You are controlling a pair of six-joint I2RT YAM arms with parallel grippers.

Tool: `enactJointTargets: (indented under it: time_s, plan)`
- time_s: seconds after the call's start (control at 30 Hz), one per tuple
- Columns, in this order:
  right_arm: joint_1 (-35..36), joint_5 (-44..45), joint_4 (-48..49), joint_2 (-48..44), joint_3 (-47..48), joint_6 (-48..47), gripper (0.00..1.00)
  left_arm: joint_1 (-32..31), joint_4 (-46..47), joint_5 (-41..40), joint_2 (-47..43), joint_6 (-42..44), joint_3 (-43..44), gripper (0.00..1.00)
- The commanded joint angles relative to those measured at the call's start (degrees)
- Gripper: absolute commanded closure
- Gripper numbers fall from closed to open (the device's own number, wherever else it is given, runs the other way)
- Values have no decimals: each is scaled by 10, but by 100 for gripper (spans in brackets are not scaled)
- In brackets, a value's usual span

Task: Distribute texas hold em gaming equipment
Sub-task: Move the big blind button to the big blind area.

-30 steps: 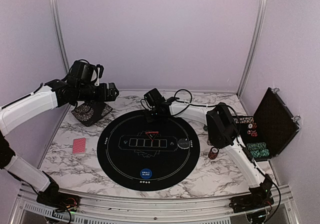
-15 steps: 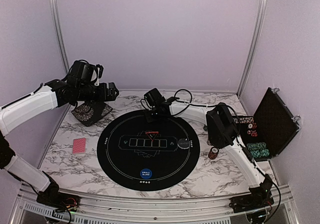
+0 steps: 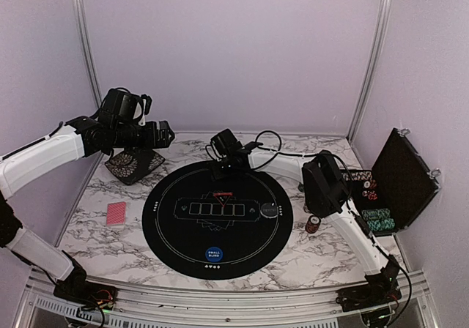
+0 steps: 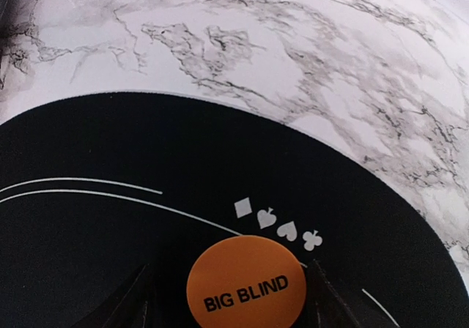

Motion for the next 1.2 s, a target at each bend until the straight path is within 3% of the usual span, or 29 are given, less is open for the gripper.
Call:
enactJointTargets:
  time_s: [0.0, 0.17, 0.33, 0.6, 0.93, 1.17]
  plan:
    - [5, -31, -20, 12, 9, 11, 30, 3, -14, 0, -14, 4, 18, 1]
    - [4, -30, -30, -8, 1, 11, 21, 3, -15, 2, -13, 4, 21, 1]
    - [3, -57, 6, -84, -94, 7, 13, 3, -13, 4, -14, -1, 17, 1]
    - [4, -82, 48, -190, -221, -3, 12, 3, -13, 9, -18, -10, 15, 1]
    - [5, -65, 126, -335, -429, -96, 34, 2, -14, 8, -24, -15, 8, 1]
    - [4, -115, 143, -354, -488, -206, 48, 3, -13, 9, -25, -19, 7, 1]
